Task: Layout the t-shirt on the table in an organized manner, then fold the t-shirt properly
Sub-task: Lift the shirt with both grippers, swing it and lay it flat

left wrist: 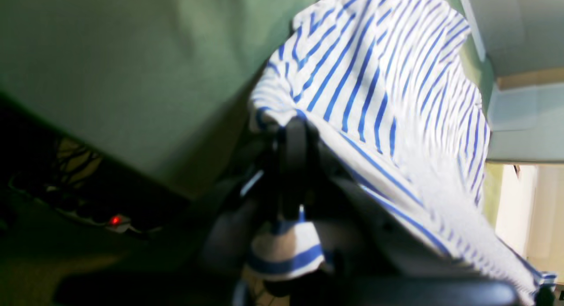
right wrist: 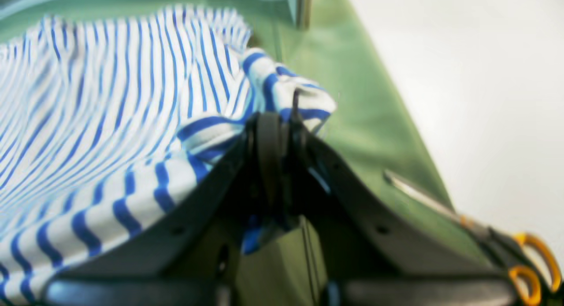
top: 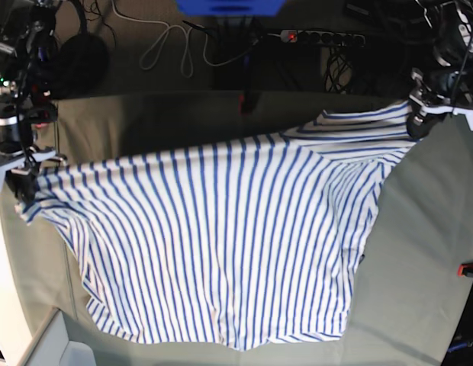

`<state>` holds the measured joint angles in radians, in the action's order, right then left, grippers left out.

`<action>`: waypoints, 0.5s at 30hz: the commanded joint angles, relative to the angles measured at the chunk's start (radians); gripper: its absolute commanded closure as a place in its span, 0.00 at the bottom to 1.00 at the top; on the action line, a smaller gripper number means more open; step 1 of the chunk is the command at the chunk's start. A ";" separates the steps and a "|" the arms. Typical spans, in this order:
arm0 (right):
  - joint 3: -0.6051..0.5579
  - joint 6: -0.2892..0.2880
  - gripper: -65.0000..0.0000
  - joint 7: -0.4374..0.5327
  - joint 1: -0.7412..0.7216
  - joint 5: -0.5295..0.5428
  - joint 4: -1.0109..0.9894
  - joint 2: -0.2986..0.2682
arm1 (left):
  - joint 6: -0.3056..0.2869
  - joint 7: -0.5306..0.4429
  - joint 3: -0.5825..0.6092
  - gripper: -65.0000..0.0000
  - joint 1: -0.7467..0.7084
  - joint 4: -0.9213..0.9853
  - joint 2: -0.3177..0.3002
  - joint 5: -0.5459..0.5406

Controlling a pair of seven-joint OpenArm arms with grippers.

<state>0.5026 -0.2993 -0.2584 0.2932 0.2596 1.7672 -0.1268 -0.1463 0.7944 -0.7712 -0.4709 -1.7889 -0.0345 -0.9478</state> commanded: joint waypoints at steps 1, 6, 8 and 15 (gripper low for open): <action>0.009 0.005 1.00 0.043 -0.001 -0.003 0.000 -0.017 | 0.004 -0.028 -0.012 1.00 -0.004 -0.015 -0.005 -0.006; 0.018 0.005 1.00 0.043 0.010 -0.003 -0.091 -0.021 | 0.004 -0.025 -0.008 1.00 -0.004 -0.016 0.025 -0.004; 0.018 0.005 1.00 0.043 0.010 -0.003 -0.120 -0.033 | 0.004 -0.025 -0.008 1.00 -0.004 -0.016 0.026 -0.004; 0.017 0.005 0.83 0.043 0.011 -0.004 -0.165 -0.052 | 0.004 -0.007 0.000 0.99 0.005 -0.007 0.026 -0.003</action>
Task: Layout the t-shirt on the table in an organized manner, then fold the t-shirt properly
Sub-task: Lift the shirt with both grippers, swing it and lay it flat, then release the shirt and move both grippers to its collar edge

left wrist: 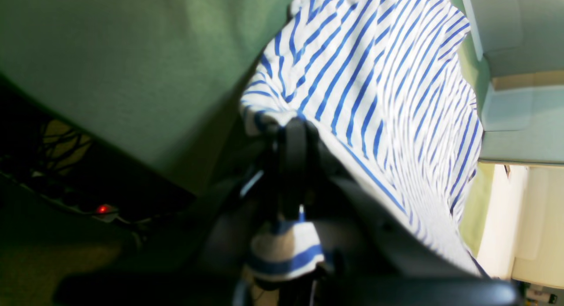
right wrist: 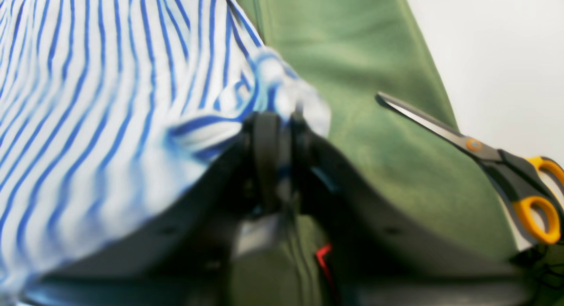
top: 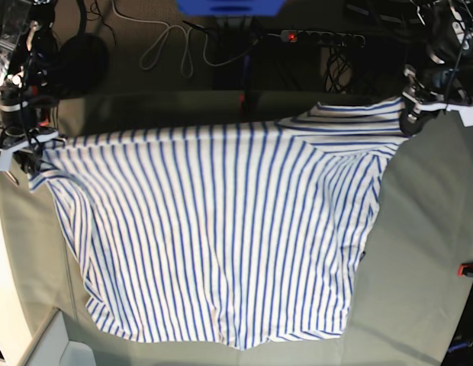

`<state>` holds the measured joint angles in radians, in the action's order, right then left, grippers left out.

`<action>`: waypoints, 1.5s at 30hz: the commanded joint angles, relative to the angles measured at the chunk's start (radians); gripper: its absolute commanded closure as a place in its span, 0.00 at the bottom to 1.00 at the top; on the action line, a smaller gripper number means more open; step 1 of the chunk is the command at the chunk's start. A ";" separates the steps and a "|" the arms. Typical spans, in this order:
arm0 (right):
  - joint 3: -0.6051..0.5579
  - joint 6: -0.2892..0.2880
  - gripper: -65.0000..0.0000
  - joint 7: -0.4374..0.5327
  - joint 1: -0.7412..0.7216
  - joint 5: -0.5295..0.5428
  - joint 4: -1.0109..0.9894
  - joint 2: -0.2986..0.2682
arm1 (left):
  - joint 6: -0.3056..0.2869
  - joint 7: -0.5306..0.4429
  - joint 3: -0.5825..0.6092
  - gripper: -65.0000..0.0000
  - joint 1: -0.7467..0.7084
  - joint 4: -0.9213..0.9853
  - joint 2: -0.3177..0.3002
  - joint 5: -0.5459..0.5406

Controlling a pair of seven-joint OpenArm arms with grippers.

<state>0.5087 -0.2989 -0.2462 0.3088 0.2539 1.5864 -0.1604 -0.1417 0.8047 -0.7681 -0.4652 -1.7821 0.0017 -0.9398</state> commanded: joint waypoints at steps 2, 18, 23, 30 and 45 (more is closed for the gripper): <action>0.008 0.005 0.70 0.031 0.013 0.002 0.015 -0.028 | 0.000 0.043 0.022 0.99 0.009 -0.014 -0.024 -0.012; 0.000 0.007 0.49 0.032 0.037 0.002 0.137 0.138 | 0.001 0.347 0.032 0.28 0.165 0.123 -0.107 -0.011; -0.077 0.007 0.49 0.034 0.062 0.002 0.171 0.221 | 0.001 0.344 0.034 0.00 0.237 0.126 -0.153 -0.011; -0.312 0.011 0.48 0.032 0.102 0.002 0.168 0.227 | 0.001 0.345 0.026 0.00 0.360 0.118 -0.159 -0.011; -0.859 0.013 0.49 0.031 0.036 0.000 0.024 0.207 | 0.011 0.342 -0.146 0.00 0.642 0.469 -0.170 0.015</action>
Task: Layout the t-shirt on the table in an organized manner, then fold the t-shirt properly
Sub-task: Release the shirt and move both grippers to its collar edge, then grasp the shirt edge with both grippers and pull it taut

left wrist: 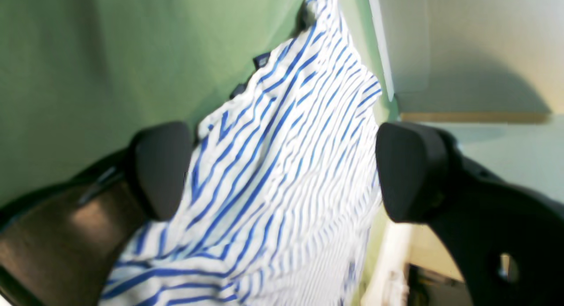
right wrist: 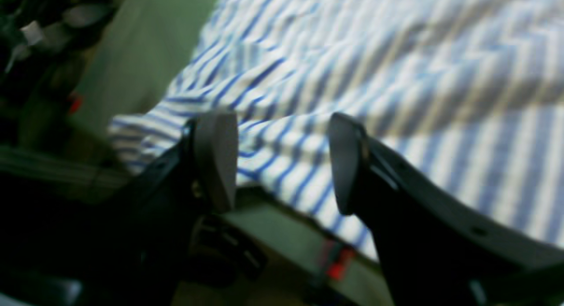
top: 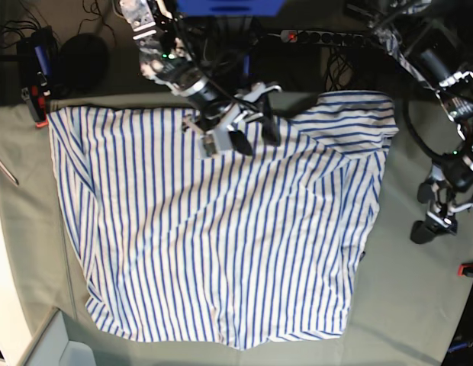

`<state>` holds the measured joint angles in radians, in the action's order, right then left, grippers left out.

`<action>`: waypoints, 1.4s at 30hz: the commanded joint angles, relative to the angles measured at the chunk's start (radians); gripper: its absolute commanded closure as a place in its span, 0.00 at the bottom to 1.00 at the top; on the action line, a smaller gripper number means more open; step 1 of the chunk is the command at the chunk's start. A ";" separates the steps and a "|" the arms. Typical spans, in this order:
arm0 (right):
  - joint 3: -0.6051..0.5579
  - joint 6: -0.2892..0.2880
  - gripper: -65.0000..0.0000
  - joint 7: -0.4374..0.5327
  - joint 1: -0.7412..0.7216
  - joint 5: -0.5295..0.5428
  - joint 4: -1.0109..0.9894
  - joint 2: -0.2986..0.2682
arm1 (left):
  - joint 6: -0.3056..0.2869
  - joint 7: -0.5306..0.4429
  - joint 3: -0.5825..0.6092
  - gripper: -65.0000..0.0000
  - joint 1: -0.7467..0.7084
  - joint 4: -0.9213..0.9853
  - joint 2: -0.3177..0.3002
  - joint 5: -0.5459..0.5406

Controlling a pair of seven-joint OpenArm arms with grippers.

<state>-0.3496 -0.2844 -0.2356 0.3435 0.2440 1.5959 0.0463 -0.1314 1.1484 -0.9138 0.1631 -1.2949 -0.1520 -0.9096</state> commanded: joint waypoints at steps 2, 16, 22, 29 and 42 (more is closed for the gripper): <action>-0.012 -0.002 0.49 0.020 0.002 0.010 -0.001 -0.009 | 0.002 -0.003 0.014 0.00 0.033 0.025 -0.011 0.034; -0.027 -0.002 0.49 0.022 0.044 0.012 0.001 -0.104 | -0.004 -0.377 0.341 0.00 -0.010 0.111 0.012 0.145; -0.030 -0.002 0.49 0.026 0.067 0.012 0.008 -0.125 | -0.004 -0.399 0.347 0.00 -0.015 0.134 0.019 0.145; -0.027 -0.002 0.49 0.022 0.067 0.012 0.014 -0.125 | 0.000 -0.400 0.348 0.00 -0.007 0.263 0.010 0.151; -0.027 -0.002 0.49 0.022 0.067 0.012 0.021 -0.147 | -0.009 -0.400 0.460 0.54 -0.012 0.255 0.041 0.292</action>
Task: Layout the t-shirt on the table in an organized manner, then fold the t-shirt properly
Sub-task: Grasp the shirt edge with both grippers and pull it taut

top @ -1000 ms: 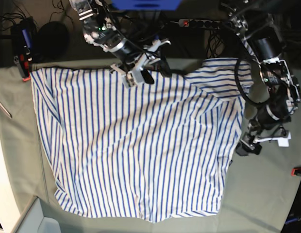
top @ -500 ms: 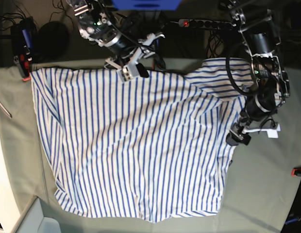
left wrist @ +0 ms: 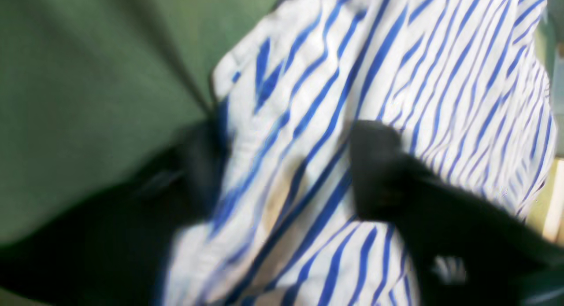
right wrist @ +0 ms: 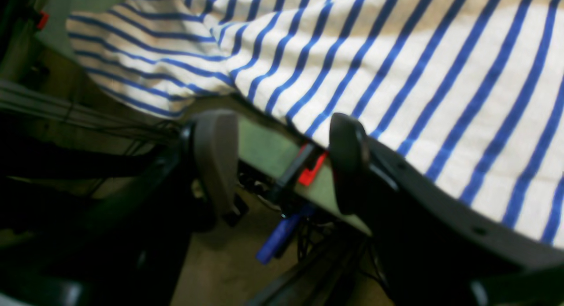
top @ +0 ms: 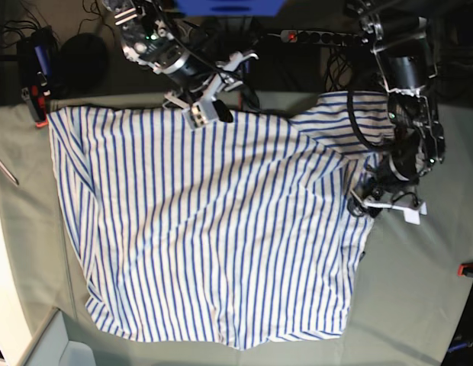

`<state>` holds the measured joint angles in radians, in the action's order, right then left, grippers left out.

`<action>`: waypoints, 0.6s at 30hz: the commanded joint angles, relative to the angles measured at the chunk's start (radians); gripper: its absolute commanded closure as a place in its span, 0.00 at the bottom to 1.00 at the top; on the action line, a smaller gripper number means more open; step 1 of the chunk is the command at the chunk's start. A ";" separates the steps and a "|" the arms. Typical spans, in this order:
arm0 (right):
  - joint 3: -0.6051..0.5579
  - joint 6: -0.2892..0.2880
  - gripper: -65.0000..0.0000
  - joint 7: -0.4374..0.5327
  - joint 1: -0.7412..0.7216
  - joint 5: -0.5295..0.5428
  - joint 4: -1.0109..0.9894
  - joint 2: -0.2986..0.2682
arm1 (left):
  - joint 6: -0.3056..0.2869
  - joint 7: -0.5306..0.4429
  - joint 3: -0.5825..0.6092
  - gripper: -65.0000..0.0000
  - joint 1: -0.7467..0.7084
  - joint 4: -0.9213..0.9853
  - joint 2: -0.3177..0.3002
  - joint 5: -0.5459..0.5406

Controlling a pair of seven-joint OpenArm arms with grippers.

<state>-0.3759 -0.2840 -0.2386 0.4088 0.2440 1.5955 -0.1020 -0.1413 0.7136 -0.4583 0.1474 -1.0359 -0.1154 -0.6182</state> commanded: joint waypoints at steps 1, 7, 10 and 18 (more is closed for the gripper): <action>0.001 -0.002 0.49 0.025 0.002 0.012 0.021 0.002 | 0.001 0.034 0.005 0.65 0.004 -0.004 0.004 0.001; 0.002 -0.002 0.49 0.031 0.002 0.013 0.021 -0.038 | 0.001 0.036 0.003 1.00 0.008 -0.005 0.004 -0.002; 0.002 -0.002 0.49 0.031 -0.001 0.013 0.021 -0.061 | 0.001 0.034 -0.035 1.00 0.008 -0.053 0.000 -0.038; 0.002 -0.002 0.49 0.031 -0.029 0.013 0.021 -0.089 | 0.010 0.048 -0.159 1.00 -0.001 -0.225 -0.037 -0.107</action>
<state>-0.3733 -0.2836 -0.2344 0.3794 0.2443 1.5970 -0.1883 -0.1268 0.7834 -0.6117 0.1322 -1.2404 -0.1368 -0.7113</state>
